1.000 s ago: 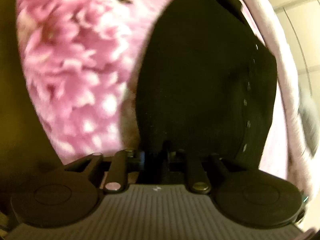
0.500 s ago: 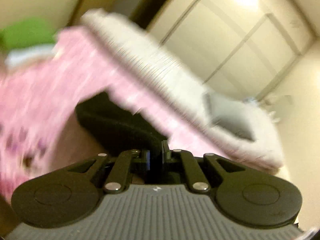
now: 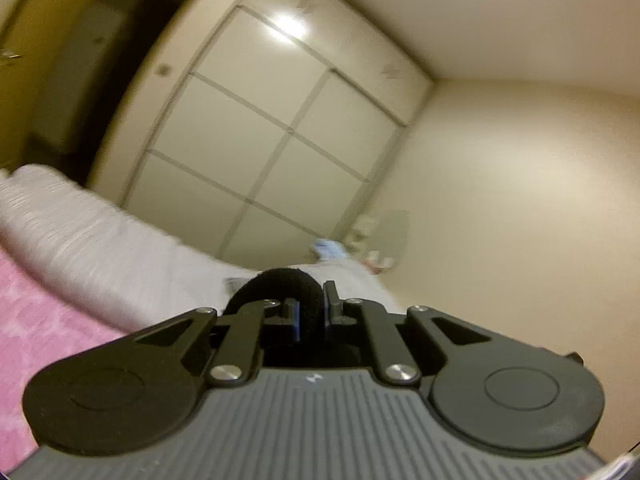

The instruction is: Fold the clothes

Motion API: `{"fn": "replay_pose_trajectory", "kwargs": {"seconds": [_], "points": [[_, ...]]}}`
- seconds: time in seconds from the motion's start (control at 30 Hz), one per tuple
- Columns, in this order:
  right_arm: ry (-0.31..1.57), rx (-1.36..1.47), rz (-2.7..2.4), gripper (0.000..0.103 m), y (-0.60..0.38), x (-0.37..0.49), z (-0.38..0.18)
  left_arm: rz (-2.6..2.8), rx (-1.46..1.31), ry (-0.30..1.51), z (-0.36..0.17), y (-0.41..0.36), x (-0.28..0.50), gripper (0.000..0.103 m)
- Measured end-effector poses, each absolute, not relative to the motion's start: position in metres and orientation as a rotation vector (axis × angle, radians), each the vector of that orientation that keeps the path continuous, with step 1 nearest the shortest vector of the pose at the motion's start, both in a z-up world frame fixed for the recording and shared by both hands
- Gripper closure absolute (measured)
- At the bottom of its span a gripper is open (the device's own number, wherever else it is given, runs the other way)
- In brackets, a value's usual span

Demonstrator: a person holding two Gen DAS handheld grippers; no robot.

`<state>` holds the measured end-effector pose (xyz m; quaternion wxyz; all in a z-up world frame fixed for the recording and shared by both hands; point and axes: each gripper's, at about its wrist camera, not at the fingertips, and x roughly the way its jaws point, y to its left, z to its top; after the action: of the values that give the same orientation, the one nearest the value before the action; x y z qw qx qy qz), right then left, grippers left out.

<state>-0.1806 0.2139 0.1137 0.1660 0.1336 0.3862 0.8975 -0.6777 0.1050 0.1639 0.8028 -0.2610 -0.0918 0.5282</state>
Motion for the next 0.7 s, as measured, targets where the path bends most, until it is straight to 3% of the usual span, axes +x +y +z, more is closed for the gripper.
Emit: {"fn": "replay_pose_trajectory", "kwargs": {"seconds": [0.17,0.33,0.57,0.7], "points": [[0.956,0.508,2.502,0.093,0.182,-0.192,0.168,1.013,-0.528,-0.212,0.197,0.113,-0.681,0.096],[0.919,0.459,2.391,0.093,0.177,-0.209,0.188,0.986,-0.607,-0.167,0.190,0.141,-0.673,0.096],[1.158,0.282,2.142,0.093,0.260,-0.218,0.131,1.072,-0.756,-0.080,0.139,0.243,-0.660,0.096],[1.187,0.272,2.083,0.093,0.315,-0.214,0.117,1.093,-0.747,-0.084,0.145,0.307,-0.664,0.096]]}}
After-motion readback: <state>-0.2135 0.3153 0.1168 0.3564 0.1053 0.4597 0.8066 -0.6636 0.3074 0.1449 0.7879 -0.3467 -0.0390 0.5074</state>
